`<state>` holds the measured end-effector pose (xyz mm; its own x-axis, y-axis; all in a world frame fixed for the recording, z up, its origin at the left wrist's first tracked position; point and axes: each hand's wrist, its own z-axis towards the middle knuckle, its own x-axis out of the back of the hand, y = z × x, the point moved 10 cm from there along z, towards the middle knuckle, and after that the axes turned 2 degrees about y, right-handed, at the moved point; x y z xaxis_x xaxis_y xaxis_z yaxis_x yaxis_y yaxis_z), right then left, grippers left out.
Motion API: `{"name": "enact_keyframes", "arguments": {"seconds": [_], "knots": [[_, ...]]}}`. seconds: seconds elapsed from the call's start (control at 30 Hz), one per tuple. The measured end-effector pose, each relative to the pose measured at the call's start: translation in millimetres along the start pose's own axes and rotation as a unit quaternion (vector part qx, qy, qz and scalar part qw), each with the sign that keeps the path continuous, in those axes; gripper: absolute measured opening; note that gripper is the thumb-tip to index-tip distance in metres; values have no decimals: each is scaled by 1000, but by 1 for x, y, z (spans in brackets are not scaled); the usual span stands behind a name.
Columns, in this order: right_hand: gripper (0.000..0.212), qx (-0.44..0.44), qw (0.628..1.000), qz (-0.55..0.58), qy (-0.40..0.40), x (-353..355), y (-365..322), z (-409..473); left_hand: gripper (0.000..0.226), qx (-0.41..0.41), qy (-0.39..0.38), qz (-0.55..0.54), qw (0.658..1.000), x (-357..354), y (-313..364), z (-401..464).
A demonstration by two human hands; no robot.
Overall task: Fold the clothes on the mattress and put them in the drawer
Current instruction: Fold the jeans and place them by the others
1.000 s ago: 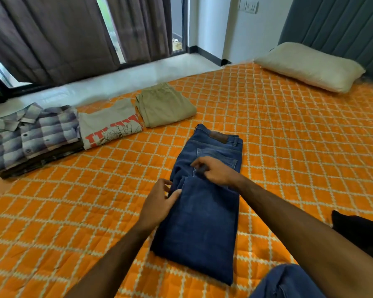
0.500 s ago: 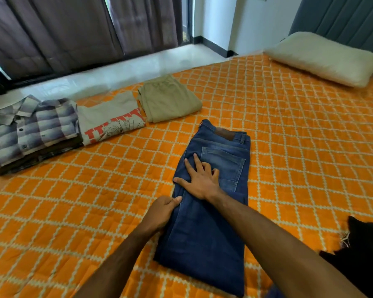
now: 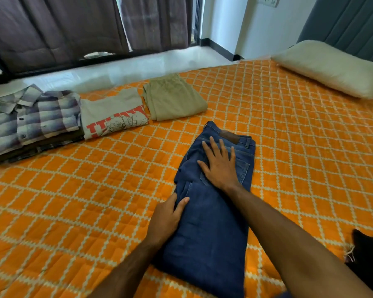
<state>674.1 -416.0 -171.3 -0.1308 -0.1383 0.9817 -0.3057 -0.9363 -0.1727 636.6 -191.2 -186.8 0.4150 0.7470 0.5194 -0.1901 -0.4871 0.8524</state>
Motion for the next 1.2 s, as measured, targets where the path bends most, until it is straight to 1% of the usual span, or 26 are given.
{"name": "enact_keyframes", "arguments": {"seconds": [0.07, 0.1, 0.17, 0.23, 0.3, 0.37, 0.43, 0.47, 0.5, 0.53, 0.57, 0.6, 0.63, 0.7, 0.73, 0.8, 0.9, 0.97, 1.07, 1.1, 1.17, 1.2], "knots": [[75, -41, 995, 4, -91, -19, 25, 19, 46, -14, 24, -30, 999, 3, -3, -5], [77, -59, 992, 7, -113, -25, 34, 27, 45, -22, 29, -34, 999, 3, -3, -6], [79, -70, 990, 6, -119, -32, 40, 36, 46, -34, 33, -42, 998, 4, -6, -4], [78, -64, 993, -4, -94, -33, 40, 36, 50, -26, 30, -58, 998, 4, -15, -1], [77, -59, 994, -9, -91, -35, 40, 36, 51, -17, 24, -77, 997, 2, -20, 2], [76, -61, 990, 8, -126, -37, 43, 38, 52, -3, 12, -82, 997, -1, -23, 4], [77, -68, 981, 53, -176, -32, 43, 37, 52, 12, -2, -64, 998, -2, -20, 5], [77, -74, 976, 82, -186, -27, 41, 33, 51, 24, -10, -54, 998, -3, -22, 7], [78, -75, 976, 108, -176, -16, 35, 25, 49, 36, -19, -46, 998, -3, -23, 8], [77, -58, 981, 117, -145, -1, 24, 10, 46, 47, -31, -42, 998, -3, -24, 8], [77, -21, 987, 120, -103, 16, 7, -12, 43, 56, -44, -39, 997, -4, -24, 8], [77, 30, 989, 125, -73, 28, -15, -42, 40, 65, -54, -37, 996, -4, -24, 8], [80, 86, 985, 129, -70, 35, -40, -79, 37, 70, -61, -34, 995, -3, -22, 7], [94, 168, 973, 99, -127, 27, -83, -163, 35, 75, -75, -20, 994, 0, -18, 3], [101, 186, 967, 73, -158, 19, -97, -199, 37, 79, -83, -9, 993, 1, -17, -2], [109, 193, 963, 23, -188, 2, -109, -249, 40, 89, -99, 33, 990, 4, -16, -14], [116, 184, 955, -59, -227, -8, -113, -276, 42, 99, -101, 86, 986, 8, -15, -37], [111, 169, 948, -92, -255, -4, -119, -285, 40, 110, -103, 102, 983, 12, -15, -53], [89, 154, 943, -92, -279, 0, -125, -299, 41, 120, -127, 123, 977, 18, -18, -70], [87, 159, 936, -85, -302, 2, -126, -305, 43, 121, -145, 132, 973, 22, -17, -77], [89, 164, 914, -60, -366, 8, -127, -311, 46, 129, -194, 149, 961, 30, -18, -88], [89, 163, 902, -46, -397, 15, -129, -315, 44, 112, -206, 179, 955, 36, -15, -93]]}}
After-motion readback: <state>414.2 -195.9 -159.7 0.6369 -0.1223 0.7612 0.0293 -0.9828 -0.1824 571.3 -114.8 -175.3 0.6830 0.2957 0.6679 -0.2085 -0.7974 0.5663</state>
